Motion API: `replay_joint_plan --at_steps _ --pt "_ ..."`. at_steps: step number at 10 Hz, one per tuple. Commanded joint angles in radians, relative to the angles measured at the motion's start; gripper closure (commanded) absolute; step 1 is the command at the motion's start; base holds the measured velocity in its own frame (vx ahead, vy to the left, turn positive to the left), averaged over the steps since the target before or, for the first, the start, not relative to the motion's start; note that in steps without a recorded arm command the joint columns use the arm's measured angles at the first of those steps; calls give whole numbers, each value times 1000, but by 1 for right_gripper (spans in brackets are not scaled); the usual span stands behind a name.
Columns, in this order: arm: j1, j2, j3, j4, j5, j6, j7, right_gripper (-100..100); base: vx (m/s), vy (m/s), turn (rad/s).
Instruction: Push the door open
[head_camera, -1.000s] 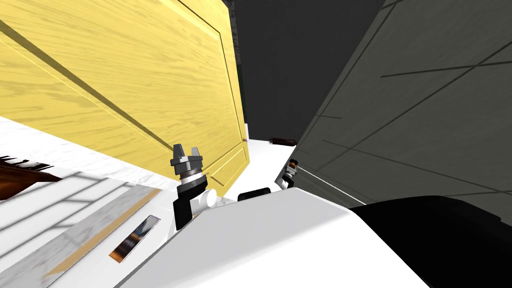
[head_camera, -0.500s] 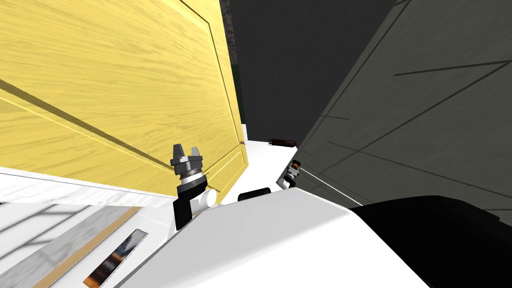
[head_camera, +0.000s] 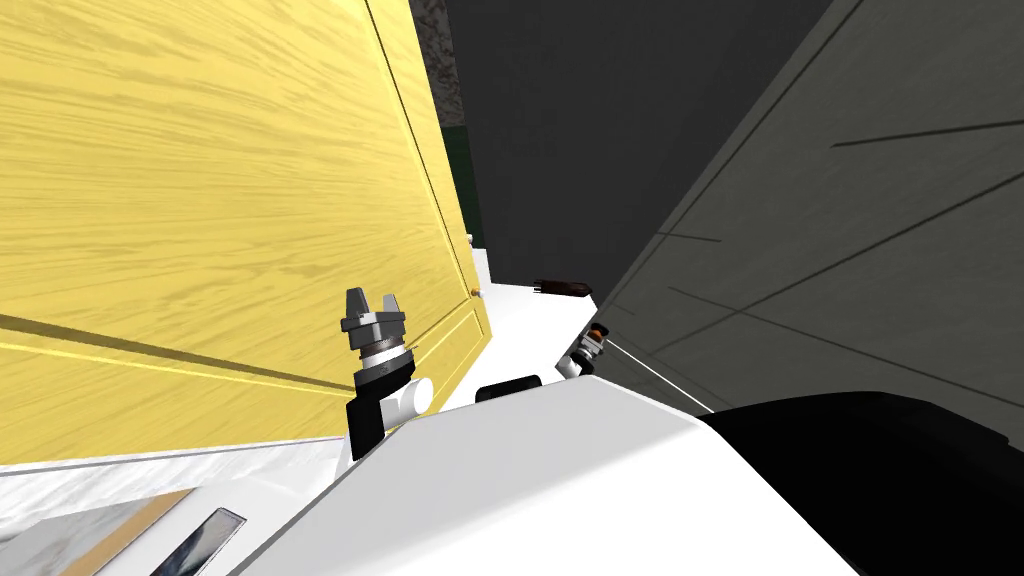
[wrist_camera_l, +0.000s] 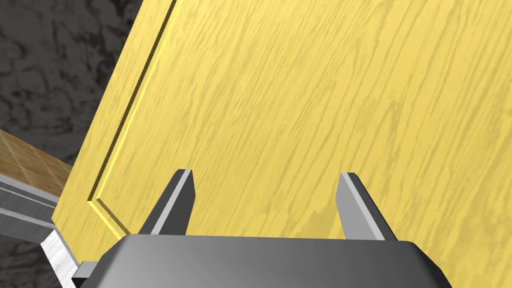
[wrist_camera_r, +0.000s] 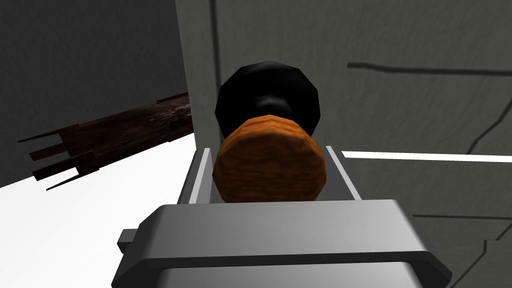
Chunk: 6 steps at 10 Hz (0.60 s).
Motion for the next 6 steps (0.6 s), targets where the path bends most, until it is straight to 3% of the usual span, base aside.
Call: replay_joint_plan --at_steps 1,2,3,4,6 --pt "7 6 -21 -23 -15 -6 18 100 186 -98 -46" --pt "6 15 -32 -22 -25 -13 23 100 179 -82 -77" --pt "3 12 -21 -11 -17 -10 15 100 78 -37 -26" --pt "4 -3 -41 -12 -34 -20 21 100 94 -87 -37" --pt "5 -10 -55 -12 -47 -26 26 100 160 -99 -43"
